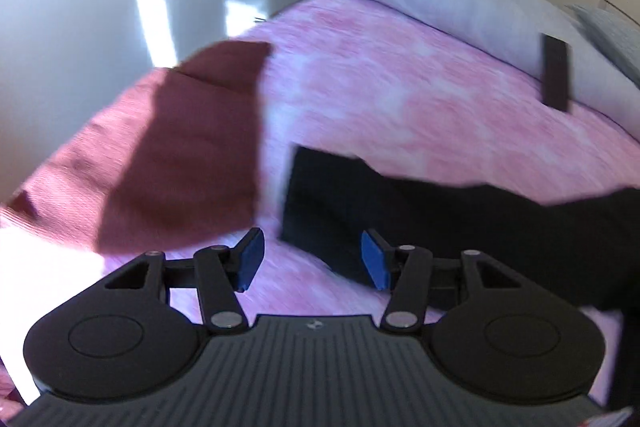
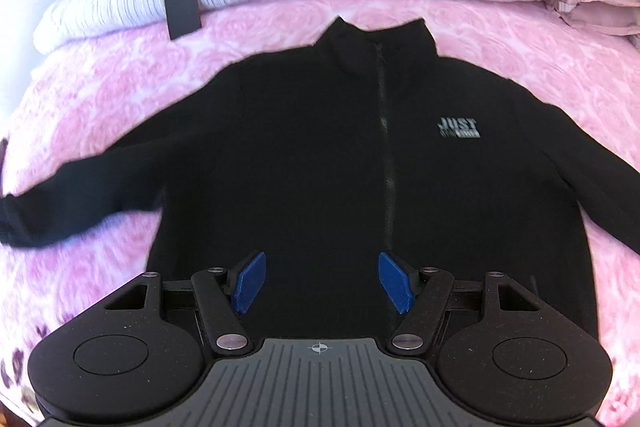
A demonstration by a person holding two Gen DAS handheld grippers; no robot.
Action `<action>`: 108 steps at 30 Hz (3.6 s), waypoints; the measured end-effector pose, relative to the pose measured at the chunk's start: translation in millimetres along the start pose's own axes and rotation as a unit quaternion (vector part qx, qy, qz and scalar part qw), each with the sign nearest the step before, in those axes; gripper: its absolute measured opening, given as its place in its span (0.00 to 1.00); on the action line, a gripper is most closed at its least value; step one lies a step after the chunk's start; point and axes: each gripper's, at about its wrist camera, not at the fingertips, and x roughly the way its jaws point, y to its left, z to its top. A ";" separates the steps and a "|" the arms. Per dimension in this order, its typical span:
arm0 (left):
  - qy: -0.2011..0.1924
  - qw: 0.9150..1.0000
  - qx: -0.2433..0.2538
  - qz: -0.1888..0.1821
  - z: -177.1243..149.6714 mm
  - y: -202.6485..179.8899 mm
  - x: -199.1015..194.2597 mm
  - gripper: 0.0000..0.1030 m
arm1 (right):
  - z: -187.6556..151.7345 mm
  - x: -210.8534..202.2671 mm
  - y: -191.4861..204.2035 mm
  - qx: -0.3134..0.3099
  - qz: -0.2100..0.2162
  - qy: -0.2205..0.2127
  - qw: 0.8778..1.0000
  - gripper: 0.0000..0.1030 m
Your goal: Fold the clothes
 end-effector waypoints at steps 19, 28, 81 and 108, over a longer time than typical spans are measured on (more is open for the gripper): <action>0.045 0.996 0.056 -0.044 28.5 35.4 96.7 0.35 | -68.9 -14.6 -44.6 0.006 -0.047 0.021 0.999 0.65; 0.065 0.985 0.090 -0.131 30.2 72.8 57.1 0.09 | -61.1 7.1 -28.4 -0.016 -0.044 0.049 0.998 0.65; 0.020 0.900 0.341 -0.272 -43.9 -206.0 -293.2 0.78 | -157.0 -257.9 -149.2 0.119 -0.125 -0.077 0.982 0.65; -0.020 0.913 0.342 -0.222 -36.1 -42.1 -288.4 0.78 | -164.7 -246.4 36.4 0.058 -0.096 -0.056 0.992 0.65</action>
